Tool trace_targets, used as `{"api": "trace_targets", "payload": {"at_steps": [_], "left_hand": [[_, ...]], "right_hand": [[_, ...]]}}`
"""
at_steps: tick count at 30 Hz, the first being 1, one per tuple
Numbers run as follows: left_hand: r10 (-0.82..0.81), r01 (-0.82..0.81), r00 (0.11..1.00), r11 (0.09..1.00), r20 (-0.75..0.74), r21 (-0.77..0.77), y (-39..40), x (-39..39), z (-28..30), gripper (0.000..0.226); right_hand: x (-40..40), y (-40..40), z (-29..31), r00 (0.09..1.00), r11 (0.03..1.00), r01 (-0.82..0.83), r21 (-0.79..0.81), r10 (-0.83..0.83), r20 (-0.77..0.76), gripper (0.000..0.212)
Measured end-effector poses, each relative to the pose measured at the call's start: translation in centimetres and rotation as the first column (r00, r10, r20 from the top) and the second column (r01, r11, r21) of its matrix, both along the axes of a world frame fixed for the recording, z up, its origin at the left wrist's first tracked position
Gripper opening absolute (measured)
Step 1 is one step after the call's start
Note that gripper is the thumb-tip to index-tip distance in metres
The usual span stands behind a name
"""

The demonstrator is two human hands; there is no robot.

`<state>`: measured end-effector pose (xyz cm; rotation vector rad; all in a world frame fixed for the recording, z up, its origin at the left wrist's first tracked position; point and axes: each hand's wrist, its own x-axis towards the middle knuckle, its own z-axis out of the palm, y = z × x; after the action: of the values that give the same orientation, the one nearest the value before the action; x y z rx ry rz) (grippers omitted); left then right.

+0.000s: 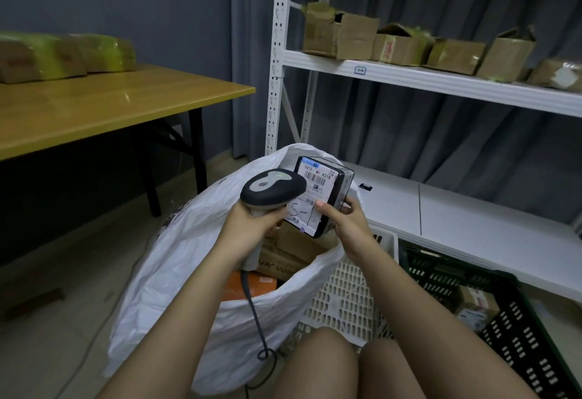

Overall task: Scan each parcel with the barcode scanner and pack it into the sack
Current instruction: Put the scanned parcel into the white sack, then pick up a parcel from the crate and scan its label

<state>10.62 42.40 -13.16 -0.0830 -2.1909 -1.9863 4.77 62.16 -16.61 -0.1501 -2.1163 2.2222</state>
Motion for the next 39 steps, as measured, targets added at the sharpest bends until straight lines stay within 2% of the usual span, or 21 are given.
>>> {"api": "trace_targets", "payload": {"at_steps": [3,7,10,12,14,17,20,22,25,29,35,39], "left_hand": [[0.067,-0.067,0.998,0.997,-0.004,0.038,-1.0,-0.1,-0.1,0.03],[0.153,-0.154,0.988,0.984,0.022,0.085,-3.1,-0.4,-0.2,0.035],[0.184,-0.19,0.981,0.976,0.057,0.104,-4.7,-0.7,-0.7,0.042],[0.207,-0.214,0.975,0.972,0.075,0.099,-5.5,-0.8,-0.9,0.032],[0.216,-0.225,0.973,0.968,0.086,0.108,-6.1,-1.2,-1.0,0.018],[0.232,-0.243,0.967,0.963,0.106,0.114,-6.8,-1.9,-1.3,0.016],[0.262,-0.277,0.958,0.951,0.12,0.136,-7.8,-2.4,-1.6,0.014],[0.291,-0.309,0.948,0.939,0.13,0.153,-8.6,-2.6,-1.9,0.014],[0.327,-0.347,0.936,0.92,0.133,0.182,-9.9,-2.2,-2.3,0.013],[0.365,-0.385,0.921,0.905,0.135,0.182,-11.7,-0.9,-2.5,0.012],[0.404,-0.422,0.9,0.902,0.16,0.093,-13.6,1.8,-3.7,0.012],[0.409,-0.428,0.891,0.901,0.197,0.063,-14.5,3.4,-5.0,0.021]], "right_hand": [[-0.4,0.5,0.4,0.998,0.998,0.06,0.031,-0.059,-0.01,0.067],[-1.5,1.0,0.3,0.986,0.949,0.166,0.269,-0.156,-0.057,0.083],[-2.0,0.5,0.6,0.972,0.874,0.195,0.444,-0.113,-0.205,0.091],[-2.8,0.0,1.1,0.941,0.81,0.216,0.545,-0.025,-0.337,0.09],[-4.0,-0.4,1.7,0.902,0.673,0.224,0.705,0.131,-0.412,0.085],[-6.0,-1.3,1.9,0.846,0.327,0.153,0.932,0.444,-0.295,0.084],[-6.8,-3.3,1.7,0.753,0.048,0.202,0.978,0.63,-0.187,0.086],[-7.3,-4.8,1.5,0.67,-0.064,0.325,0.943,0.72,-0.182,0.086],[-7.6,-7.2,1.2,0.581,-0.088,0.438,0.895,0.787,-0.207,0.086],[-7.4,-10.9,0.3,0.507,-0.027,0.369,0.929,0.844,-0.177,0.085],[-6.3,-13.5,-2.3,0.523,-0.091,0.122,0.988,0.852,0.014,0.089],[-5.5,-13.7,-3.1,0.56,-0.042,0.079,0.996,0.829,-0.009,0.089]]}}
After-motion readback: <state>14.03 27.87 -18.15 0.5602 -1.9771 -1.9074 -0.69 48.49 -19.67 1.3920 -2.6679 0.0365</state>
